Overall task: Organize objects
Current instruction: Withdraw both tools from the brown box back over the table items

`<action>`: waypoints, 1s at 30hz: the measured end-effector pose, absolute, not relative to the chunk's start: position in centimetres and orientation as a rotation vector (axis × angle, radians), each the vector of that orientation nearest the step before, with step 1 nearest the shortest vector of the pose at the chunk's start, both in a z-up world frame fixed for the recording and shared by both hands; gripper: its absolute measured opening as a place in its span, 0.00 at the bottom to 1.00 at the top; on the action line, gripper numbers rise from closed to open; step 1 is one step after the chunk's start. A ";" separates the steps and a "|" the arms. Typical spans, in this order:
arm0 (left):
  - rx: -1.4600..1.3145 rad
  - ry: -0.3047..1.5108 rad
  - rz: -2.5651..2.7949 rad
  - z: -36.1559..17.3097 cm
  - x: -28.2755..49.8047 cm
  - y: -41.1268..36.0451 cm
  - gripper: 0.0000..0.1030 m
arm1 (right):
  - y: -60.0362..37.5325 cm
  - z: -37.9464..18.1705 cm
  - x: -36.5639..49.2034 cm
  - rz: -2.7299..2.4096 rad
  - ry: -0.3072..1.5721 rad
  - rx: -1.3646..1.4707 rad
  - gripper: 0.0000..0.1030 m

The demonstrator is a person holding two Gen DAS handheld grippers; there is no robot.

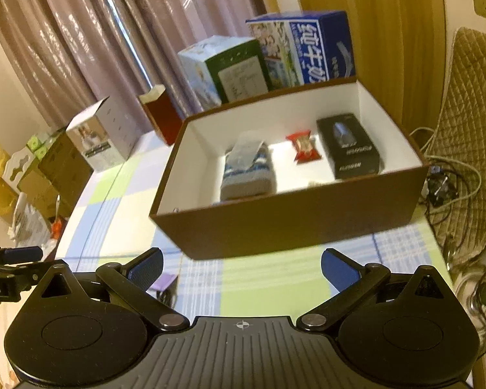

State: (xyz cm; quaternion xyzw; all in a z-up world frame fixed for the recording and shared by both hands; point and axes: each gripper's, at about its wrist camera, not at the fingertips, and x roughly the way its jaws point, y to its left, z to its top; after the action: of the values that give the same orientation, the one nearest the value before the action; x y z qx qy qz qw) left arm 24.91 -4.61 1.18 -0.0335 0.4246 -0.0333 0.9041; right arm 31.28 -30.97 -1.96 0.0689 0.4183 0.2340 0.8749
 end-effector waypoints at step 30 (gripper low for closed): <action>-0.114 1.048 0.053 -5.9 19.5 1.9 0.95 | -21.1 -9.9 26.0 0.603 1.039 0.005 0.98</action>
State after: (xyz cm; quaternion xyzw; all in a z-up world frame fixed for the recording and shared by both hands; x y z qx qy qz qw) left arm 19.53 1.89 -5.87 -0.0545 0.4999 0.0253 0.8640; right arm 25.97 -21.15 -9.91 0.0025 0.4890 0.2837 0.8249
